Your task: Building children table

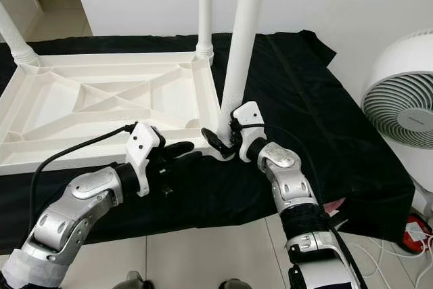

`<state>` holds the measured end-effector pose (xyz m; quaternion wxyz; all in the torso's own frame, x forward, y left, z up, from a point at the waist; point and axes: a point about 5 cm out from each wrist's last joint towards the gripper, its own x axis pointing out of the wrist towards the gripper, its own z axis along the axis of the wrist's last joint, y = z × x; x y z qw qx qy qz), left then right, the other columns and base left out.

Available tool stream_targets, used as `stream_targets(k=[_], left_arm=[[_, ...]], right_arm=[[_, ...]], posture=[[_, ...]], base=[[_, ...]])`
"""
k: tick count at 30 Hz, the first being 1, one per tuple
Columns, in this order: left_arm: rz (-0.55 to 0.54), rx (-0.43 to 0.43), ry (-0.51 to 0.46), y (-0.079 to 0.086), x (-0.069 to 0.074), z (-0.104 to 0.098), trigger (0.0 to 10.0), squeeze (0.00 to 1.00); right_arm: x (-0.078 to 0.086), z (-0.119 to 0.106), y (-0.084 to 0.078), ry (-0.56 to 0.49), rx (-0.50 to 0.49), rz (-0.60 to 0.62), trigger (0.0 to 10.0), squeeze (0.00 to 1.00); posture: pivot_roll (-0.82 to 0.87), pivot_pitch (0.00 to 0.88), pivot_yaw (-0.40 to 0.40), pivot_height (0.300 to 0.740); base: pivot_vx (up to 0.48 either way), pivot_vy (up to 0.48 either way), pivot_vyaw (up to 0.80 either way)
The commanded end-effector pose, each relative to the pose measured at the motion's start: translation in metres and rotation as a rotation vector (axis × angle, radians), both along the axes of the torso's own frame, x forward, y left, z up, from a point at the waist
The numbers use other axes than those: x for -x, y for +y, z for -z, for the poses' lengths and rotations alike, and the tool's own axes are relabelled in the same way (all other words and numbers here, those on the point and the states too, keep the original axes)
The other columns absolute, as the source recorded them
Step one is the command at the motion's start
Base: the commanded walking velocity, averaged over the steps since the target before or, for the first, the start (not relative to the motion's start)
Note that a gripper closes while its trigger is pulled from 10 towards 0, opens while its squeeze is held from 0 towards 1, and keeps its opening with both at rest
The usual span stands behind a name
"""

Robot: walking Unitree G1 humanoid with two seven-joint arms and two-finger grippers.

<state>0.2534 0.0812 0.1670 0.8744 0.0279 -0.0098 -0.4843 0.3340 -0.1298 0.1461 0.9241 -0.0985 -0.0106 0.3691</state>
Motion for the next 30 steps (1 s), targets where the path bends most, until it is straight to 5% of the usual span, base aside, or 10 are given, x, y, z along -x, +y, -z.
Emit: stream_targets(k=[1, 13, 14, 15, 16, 30], left_arm=[[0.031, -0.005, 0.016, -0.001, 0.001, 0.002, 10.0, 0.0], [0.047, 0.003, 0.041, -0.006, 0.007, 0.004, 10.0, 0.0], [0.047, 0.002, 0.041, -0.005, 0.007, 0.004, 10.0, 0.0], [0.047, 0.002, 0.041, -0.005, 0.007, 0.004, 10.0, 0.0], [0.047, 0.0, 0.042, -0.005, 0.007, 0.005, 10.0, 0.0], [0.034, 0.003, 0.038, -0.005, 0.007, 0.005, 10.0, 0.0]], right_arm=[[0.001, 0.0, 0.005, -0.004, 0.015, -0.057, 10.0, 0.0], [-0.007, -0.005, 0.005, -0.011, 0.029, -0.167, 9.8, 0.0], [-0.008, -0.006, 0.004, -0.009, 0.025, -0.173, 3.3, 0.0], [-0.008, -0.006, 0.004, -0.009, 0.025, -0.173, 3.3, 0.0], [-0.009, -0.006, 0.003, -0.004, 0.019, -0.179, 0.0, 0.0], [0.002, 0.006, 0.001, 0.003, -0.022, -0.069, 0.0, 0.0]], posture=[[-0.02, 0.05, 0.013, 0.74], [-0.01, 0.062, 0.009, 0.74], [-0.01, 0.063, 0.008, 0.74], [-0.01, 0.063, 0.008, 0.74], [-0.01, 0.063, 0.008, 0.74], [-0.01, 0.06, -0.018, 0.74]], base=[[0.0, 0.0, 0.0], [0.0, 0.0, 0.0], [0.0, 0.0, 0.0], [0.0, 0.0, 0.0], [0.0, 0.0, 0.0], [0.0, 0.0, 0.0]])
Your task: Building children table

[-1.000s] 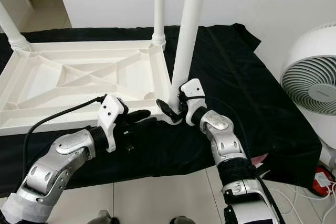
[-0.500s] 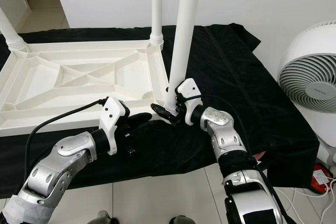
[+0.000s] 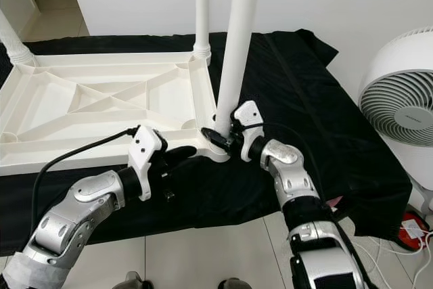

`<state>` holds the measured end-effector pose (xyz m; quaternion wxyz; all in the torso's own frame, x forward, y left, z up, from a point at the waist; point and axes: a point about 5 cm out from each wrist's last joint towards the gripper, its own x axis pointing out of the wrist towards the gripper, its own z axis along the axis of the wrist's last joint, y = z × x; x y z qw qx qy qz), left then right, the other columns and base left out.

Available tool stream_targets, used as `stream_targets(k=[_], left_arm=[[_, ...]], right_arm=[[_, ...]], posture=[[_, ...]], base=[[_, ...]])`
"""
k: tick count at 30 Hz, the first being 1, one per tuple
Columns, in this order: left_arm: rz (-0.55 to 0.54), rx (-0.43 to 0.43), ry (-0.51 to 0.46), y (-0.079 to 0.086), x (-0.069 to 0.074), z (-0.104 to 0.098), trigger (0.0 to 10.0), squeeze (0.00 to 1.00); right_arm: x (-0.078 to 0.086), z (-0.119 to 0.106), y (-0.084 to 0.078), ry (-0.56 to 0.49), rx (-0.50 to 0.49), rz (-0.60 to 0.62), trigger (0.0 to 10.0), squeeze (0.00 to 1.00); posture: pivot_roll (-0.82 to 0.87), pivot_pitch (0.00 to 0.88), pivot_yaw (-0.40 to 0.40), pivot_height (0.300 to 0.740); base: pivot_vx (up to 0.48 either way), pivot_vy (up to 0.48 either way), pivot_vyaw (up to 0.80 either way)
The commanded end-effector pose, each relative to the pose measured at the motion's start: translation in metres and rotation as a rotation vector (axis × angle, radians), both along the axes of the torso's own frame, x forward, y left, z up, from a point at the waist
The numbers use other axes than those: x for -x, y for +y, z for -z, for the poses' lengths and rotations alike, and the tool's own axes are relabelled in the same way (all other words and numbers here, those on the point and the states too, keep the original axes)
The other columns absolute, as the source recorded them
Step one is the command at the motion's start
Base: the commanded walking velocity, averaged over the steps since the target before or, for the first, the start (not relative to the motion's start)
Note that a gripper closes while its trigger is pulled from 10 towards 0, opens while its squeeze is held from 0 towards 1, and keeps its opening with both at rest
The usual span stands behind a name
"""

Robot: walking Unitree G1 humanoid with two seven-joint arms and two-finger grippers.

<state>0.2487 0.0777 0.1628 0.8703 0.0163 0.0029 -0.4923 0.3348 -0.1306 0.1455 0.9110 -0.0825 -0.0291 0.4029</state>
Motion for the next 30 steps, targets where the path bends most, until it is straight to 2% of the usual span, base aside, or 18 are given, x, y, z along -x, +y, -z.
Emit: stream_targets(k=[1, 3, 5, 10, 12, 13, 15, 18, 24, 25, 26, 29, 30], left_arm=[[0.016, -0.004, 0.005, -0.002, 0.002, 0.0, 10.0, 0.0], [0.015, -0.005, 0.005, -0.002, 0.002, 0.001, 10.0, 0.0], [0.01, -0.002, 0.004, -0.002, 0.001, 0.001, 10.0, 0.0], [0.004, 0.0, 0.002, -0.002, 0.001, 0.002, 10.0, 0.0], [-0.005, 0.009, 0.001, -0.003, 0.001, 0.001, 10.0, 0.0], [-0.005, 0.009, 0.001, -0.003, 0.001, 0.001, 10.0, 0.0], [-0.013, 0.015, 0.004, -0.003, 0.002, 0.002, 10.0, 0.0], [-0.019, 0.018, 0.01, -0.003, 0.004, 0.003, 10.0, 0.0], [-0.03, 0.017, 0.015, 0.001, 0.006, 0.004, 10.0, 0.0], [-0.036, 0.015, 0.013, 0.002, 0.006, 0.003, 10.0, 0.0], [-0.042, 0.016, 0.01, 0.003, 0.004, 0.003, 10.0, 0.0], [-0.048, 0.018, 0.004, 0.002, 0.001, 0.001, 10.0, 0.0], [-0.044, 0.024, 0.004, 0.001, -0.001, 0.0, 10.0, 0.0]], right_arm=[[0.003, 0.006, 0.002, 0.018, 0.018, 0.007, 0.0, 0.0], [0.007, 0.007, 0.003, 0.017, 0.007, 0.028, 0.0, 0.0], [0.016, 0.008, 0.007, 0.034, -0.046, 0.112, 0.0, 0.0], [0.023, 0.006, 0.01, 0.029, -0.112, 0.215, 0.0, 0.0], [0.029, 0.006, 0.02, 0.048, -0.185, 0.349, 0.0, 0.0], [0.029, 0.006, 0.02, 0.048, -0.185, 0.349, 0.0, 0.0], [0.036, 0.005, 0.027, 0.043, -0.223, 0.49, 0.0, 0.0], [0.041, 0.004, 0.028, 0.034, -0.234, 0.555, 0.0, 0.0], [0.041, 0.001, 0.028, 0.045, -0.239, 0.559, 0.0, 0.0], [0.04, -0.001, 0.029, 0.055, -0.246, 0.54, 10.0, 0.0], [0.039, -0.004, 0.03, 0.055, -0.267, 0.511, 10.0, 1.0], [0.038, -0.009, 0.031, 0.049, -0.269, 0.458, 10.0, 1.0], [0.037, -0.01, 0.03, 0.031, -0.235, 0.415, 10.0, 1.0]], posture=[[-0.01, 0.06, -0.018, 0.74], [-0.01, 0.06, -0.024, 0.74], [-0.02, 0.062, -0.035, 0.74], [-0.02, 0.069, -0.037, 0.74], [-0.03, 0.083, -0.049, 0.74], [-0.03, 0.083, -0.049, 0.74], [-0.02, 0.088, -0.053, 0.74], [-0.01, 0.094, -0.058, 0.74], [-0.01, 0.1, -0.062, 0.74], [-0.01, 0.093, -0.066, 0.74], [-0.01, 0.09, -0.059, 0.74], [-0.02, 0.086, -0.04, 0.74], [-0.03, 0.086, -0.024, 0.74]], base=[[0.0, 0.0, 0.0], [0.0, 0.0, 0.0], [0.0, 0.0, 0.0], [0.0, 0.0, 0.0], [0.0, 0.0, 0.0], [0.0, 0.0, 0.0], [0.0, 0.0, 0.0], [0.0, 0.0, 0.0], [0.0, 0.0, 0.0], [0.0, 0.0, 0.0], [0.0, 0.0, 0.0], [0.0, 0.0, 0.0], [0.0, 0.0, 0.0]])
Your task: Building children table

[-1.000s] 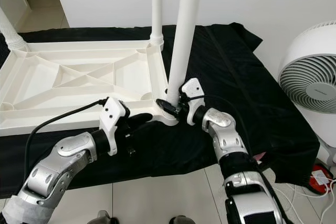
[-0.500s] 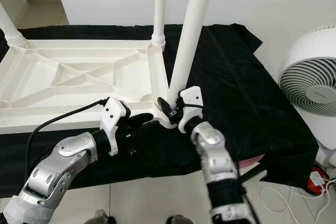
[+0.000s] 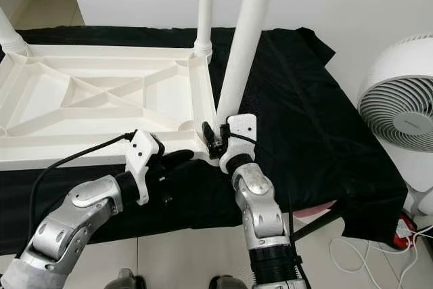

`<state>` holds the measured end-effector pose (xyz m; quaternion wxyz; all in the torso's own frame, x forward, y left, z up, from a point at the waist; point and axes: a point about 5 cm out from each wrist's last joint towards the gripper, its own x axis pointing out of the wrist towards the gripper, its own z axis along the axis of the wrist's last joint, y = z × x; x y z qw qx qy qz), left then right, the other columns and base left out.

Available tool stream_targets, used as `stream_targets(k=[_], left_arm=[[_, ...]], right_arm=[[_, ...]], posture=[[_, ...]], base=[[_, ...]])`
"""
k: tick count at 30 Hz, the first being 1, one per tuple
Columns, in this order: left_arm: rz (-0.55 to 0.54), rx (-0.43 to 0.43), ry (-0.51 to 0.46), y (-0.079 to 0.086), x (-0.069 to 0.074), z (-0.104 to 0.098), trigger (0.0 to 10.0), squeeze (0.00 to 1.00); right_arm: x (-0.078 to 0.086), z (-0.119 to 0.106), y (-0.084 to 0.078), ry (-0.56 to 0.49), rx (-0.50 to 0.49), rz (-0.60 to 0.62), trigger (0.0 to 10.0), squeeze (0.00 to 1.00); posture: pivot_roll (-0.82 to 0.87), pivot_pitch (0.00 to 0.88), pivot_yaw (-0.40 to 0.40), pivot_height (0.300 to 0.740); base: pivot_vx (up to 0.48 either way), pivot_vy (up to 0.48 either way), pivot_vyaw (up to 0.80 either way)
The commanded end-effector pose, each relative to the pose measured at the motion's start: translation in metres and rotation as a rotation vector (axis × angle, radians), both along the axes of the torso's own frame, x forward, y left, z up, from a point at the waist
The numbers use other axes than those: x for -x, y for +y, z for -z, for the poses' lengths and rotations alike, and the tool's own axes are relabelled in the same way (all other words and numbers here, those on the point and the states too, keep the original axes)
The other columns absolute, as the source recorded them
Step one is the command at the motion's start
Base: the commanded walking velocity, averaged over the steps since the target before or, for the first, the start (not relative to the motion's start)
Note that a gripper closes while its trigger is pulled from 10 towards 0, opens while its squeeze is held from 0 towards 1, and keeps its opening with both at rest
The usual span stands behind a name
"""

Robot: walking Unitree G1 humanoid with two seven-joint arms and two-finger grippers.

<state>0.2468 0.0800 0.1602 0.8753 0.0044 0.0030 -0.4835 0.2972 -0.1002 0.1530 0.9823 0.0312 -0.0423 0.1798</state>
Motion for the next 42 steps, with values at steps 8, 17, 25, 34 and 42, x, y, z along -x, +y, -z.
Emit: stream_targets(k=[8, 17, 25, 34, 42], left_arm=[[0.033, -0.012, -0.013, -0.007, -0.003, -0.003, 10.0, 0.0], [0.069, -0.027, -0.015, -0.01, -0.004, -0.003, 10.0, 0.0], [0.07, -0.036, -0.02, -0.008, -0.007, -0.004, 10.0, 0.0], [0.064, -0.041, -0.029, -0.005, -0.009, -0.006, 10.0, 0.0], [0.065, -0.037, -0.028, -0.007, -0.008, -0.005, 10.0, 0.0]], right_arm=[[-0.005, -0.004, -0.008, -0.049, 0.116, -0.288, 10.0, 0.0], [-0.019, 0.002, -0.018, -0.051, 0.266, -0.524, 10.0, 0.0], [-0.025, 0.01, -0.018, -0.042, 0.351, -0.624, 0.0, 0.0], [-0.022, 0.022, -0.023, -0.016, 0.381, -0.646, 0.0, 0.0], [-0.024, 0.027, -0.031, 0.006, 0.342, -0.539, 4.4, 0.0]], posture=[[-0.04, 0.067, -0.004, 0.74], [-0.05, 0.06, 0.021, 0.74], [-0.03, 0.049, 0.029, 0.74], [-0.03, 0.049, 0.028, 0.74], [-0.03, 0.044, 0.009, 0.74]], base=[[0.0, 0.0, 0.0], [0.0, 0.0, 0.0], [0.0, 0.0, 0.0], [0.0, 0.0, 0.0], [0.0, 0.0, 0.0]])
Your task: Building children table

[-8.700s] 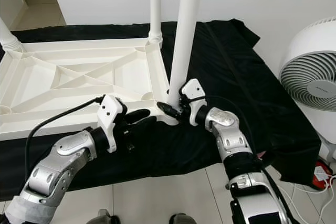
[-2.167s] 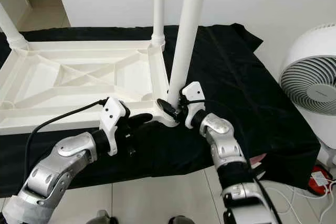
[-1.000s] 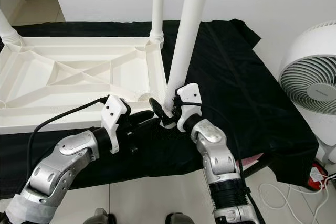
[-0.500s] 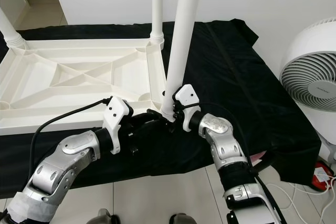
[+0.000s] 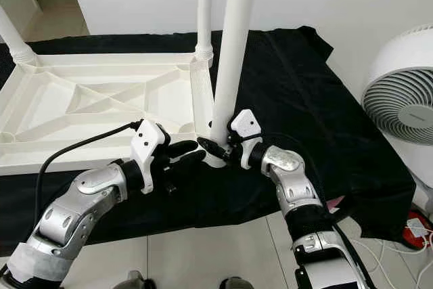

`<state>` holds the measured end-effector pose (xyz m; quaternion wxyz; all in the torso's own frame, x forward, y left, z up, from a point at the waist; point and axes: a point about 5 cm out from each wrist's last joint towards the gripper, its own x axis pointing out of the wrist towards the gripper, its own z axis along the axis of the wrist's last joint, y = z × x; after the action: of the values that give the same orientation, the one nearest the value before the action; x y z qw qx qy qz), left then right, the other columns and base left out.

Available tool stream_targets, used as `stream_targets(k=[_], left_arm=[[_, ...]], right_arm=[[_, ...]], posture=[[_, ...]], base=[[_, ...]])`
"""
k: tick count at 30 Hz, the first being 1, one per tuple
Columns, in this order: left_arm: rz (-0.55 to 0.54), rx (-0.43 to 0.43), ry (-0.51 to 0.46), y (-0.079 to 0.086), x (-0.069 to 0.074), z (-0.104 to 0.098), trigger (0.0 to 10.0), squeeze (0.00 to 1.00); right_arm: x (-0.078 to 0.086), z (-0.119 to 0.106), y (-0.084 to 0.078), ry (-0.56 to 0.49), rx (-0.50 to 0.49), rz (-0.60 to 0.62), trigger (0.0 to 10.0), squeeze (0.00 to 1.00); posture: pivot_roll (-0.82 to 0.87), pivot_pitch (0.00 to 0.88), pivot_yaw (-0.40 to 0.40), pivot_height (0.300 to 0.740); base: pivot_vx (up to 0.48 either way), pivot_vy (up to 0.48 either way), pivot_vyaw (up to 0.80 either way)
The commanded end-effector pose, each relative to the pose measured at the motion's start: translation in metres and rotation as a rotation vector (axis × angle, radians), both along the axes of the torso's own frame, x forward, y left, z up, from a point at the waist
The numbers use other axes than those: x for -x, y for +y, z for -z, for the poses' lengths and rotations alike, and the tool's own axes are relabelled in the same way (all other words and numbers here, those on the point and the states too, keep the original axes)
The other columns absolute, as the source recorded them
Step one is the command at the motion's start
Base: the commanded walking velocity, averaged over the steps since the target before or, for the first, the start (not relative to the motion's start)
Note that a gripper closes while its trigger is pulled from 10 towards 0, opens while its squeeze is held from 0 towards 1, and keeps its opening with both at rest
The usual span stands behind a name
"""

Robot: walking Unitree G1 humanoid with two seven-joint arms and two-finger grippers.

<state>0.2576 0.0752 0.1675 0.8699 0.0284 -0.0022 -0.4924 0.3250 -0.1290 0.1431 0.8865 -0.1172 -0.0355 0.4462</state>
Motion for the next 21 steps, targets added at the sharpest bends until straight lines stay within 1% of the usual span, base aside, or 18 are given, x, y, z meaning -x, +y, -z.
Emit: stream_targets(k=[1, 2, 3, 5, 6, 8, 9, 11, 13, 14, 17, 18, 20, 21], left_arm=[[0.044, -0.001, 0.005, -0.003, 0.003, 0.002, 10.0, 0.0], [0.043, 0.0, 0.004, -0.003, 0.003, 0.002, 10.0, 0.0], [0.042, 0.002, 0.003, -0.003, 0.003, 0.002, 10.0, 0.0], [0.039, 0.002, 0.002, -0.003, 0.002, 0.002, 10.0, 0.0], [0.039, 0.002, 0.002, -0.003, 0.002, 0.002, 10.0, 0.0], [0.038, 0.001, 0.001, -0.003, 0.003, 0.003, 10.0, 0.0], [0.039, 0.001, 0.002, -0.003, 0.003, 0.003, 10.0, 0.0], [0.039, -0.001, 0.004, -0.002, 0.004, 0.004, 10.0, 0.0], [0.039, -0.001, 0.004, -0.002, 0.004, 0.004, 10.0, 0.0], [0.039, -0.003, 0.006, -0.002, 0.004, 0.005, 10.0, 0.0], [0.038, -0.003, 0.007, -0.002, 0.005, 0.006, 10.0, 0.0], [0.034, -0.003, 0.007, -0.002, 0.004, 0.006, 10.0, 0.0], [0.034, -0.003, 0.007, -0.002, 0.004, 0.006, 10.0, 0.0], [0.025, -0.002, 0.007, -0.001, 0.004, 0.007, 10.0, 0.0]], right_arm=[[0.004, 0.017, -0.002, 0.057, 0.043, 0.027, 4.4, 0.0], [0.001, 0.017, -0.005, 0.062, 0.043, 0.095, 4.4, 0.0], [-0.002, 0.018, -0.007, 0.061, 0.035, 0.152, 10.0, 0.0], [-0.006, 0.018, -0.007, 0.07, -0.009, 0.279, 10.0, 0.0], [-0.006, 0.018, -0.007, 0.07, -0.009, 0.279, 10.0, 0.0], [-0.008, 0.018, -0.005, 0.092, -0.055, 0.361, 10.0, 0.0], [-0.007, 0.017, -0.001, 0.096, -0.081, 0.388, 10.0, 0.0], [-0.004, 0.012, 0.008, 0.088, -0.136, 0.423, 10.0, 0.0], [-0.004, 0.012, 0.008, 0.088, -0.136, 0.423, 10.0, 0.0], [-0.001, 0.01, 0.013, 0.083, -0.161, 0.445, 10.0, 0.0], [0.001, 0.008, 0.017, 0.071, -0.175, 0.472, 10.0, 0.0], [0.004, 0.006, 0.021, 0.053, -0.205, 0.525, 10.0, 0.0], [0.004, 0.006, 0.021, 0.053, -0.205, 0.525, 10.0, 0.0], [0.008, 0.004, 0.026, 0.034, -0.236, 0.589, 10.0, 0.0]], posture=[[-0.03, 0.044, 0.009, 0.74], [-0.03, 0.039, 0.004, 0.74], [-0.03, 0.032, 0.0, 0.74], [-0.03, 0.032, 0.0, 0.74], [-0.03, 0.032, 0.0, 0.74], [-0.03, 0.023, -0.003, 0.74], [-0.03, 0.023, -0.003, 0.74], [-0.03, 0.018, -0.004, 0.74], [-0.03, 0.018, -0.004, 0.74], [-0.03, 0.018, -0.007, 0.74], [-0.03, 0.018, -0.009, 0.74], [-0.03, 0.02, -0.014, 0.74], [-0.03, 0.02, -0.014, 0.74], [-0.02, 0.02, -0.018, 0.74]], base=[[0.0, 0.0, 0.0], [0.0, 0.0, 0.0], [0.0, 0.0, 0.0], [0.0, 0.0, 0.0], [0.0, 0.0, 0.0], [0.0, 0.0, 0.0], [0.0, 0.0, 0.0], [0.0, 0.0, 0.0], [0.0, 0.0, 0.0], [0.0, 0.0, 0.0], [0.0, 0.0, 0.0], [0.0, 0.0, 0.0], [0.0, 0.0, 0.0], [0.0, 0.0, 0.0]])
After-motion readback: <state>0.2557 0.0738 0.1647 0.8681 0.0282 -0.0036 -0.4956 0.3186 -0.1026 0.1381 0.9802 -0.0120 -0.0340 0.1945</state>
